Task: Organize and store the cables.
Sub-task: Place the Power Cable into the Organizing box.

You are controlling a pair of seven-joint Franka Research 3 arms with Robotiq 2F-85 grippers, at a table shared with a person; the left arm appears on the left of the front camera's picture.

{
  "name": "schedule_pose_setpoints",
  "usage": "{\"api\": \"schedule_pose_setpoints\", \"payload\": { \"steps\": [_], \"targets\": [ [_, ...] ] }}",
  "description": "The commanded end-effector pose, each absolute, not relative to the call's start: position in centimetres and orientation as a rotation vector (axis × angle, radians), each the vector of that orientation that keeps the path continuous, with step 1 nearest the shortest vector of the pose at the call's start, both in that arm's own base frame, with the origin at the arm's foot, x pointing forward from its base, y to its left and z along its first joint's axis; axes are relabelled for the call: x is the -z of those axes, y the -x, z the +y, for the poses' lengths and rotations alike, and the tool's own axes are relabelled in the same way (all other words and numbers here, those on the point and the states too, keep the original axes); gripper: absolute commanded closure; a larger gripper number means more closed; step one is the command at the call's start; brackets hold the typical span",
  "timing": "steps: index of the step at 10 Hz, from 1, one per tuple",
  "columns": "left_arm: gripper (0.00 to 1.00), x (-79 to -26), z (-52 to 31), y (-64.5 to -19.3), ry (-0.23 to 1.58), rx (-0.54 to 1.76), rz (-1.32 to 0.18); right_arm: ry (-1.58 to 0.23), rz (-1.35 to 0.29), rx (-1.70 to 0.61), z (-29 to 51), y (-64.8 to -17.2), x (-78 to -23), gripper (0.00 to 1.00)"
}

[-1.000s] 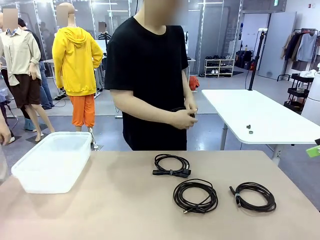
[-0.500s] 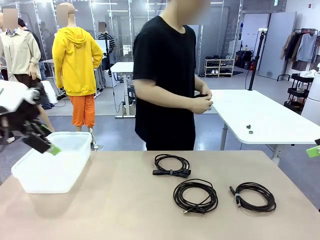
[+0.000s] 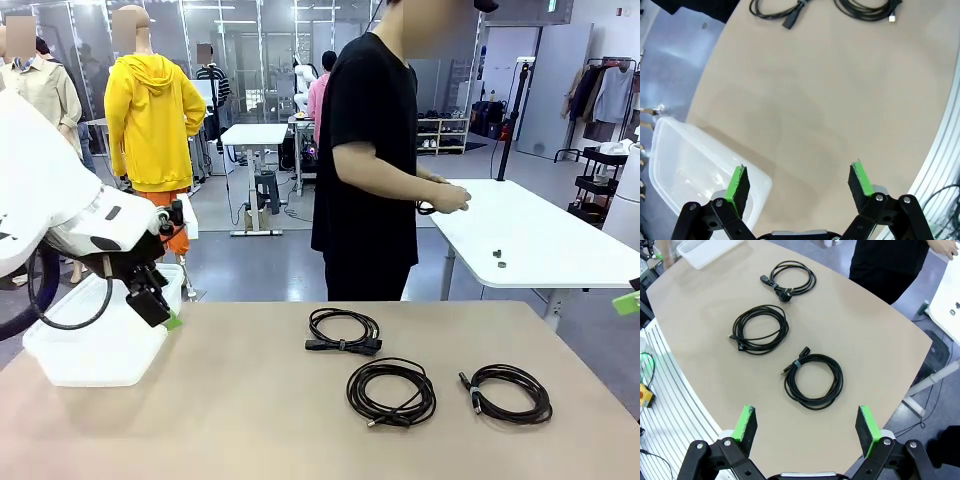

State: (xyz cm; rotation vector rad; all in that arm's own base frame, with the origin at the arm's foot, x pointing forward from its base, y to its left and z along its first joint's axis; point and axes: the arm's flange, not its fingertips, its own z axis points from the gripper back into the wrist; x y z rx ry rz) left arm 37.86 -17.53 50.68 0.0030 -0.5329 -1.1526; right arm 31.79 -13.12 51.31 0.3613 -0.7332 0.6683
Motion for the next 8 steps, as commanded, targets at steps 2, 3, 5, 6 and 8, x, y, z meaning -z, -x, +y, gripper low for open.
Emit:
{"api": "schedule_pose_setpoints", "payload": {
  "steps": [2,3,5,6,8],
  "targets": [
    [0.00,-51.2,-17.2,-37.8,-0.008,1.145,-0.546,-0.365,-0.740,-0.685,-13.2,-31.8,-51.2,0.00],
    [0.00,-51.2,-17.2,-37.8,-0.008,1.145,-0.546,-0.365,-0.740,-0.685,-13.2,-31.8,-51.2,0.00],
    [0.00,-51.2,-17.2,-37.8,-0.008,1.145,-0.546,-0.365,-0.740,-0.685,-13.2,-31.8,-51.2,0.00],
    [0.00,-51.0,-17.3,-37.8,-0.001,1.147,-0.542,-0.365,-0.740,-0.685,-13.2,-31.8,-51.2,0.00],
    [0.00,-53.6,-24.6,-39.6,-0.196,1.433,-0.487,-0.365,-0.740,-0.685,-13.2,-31.8,-51.2,0.00]
  ]
}}
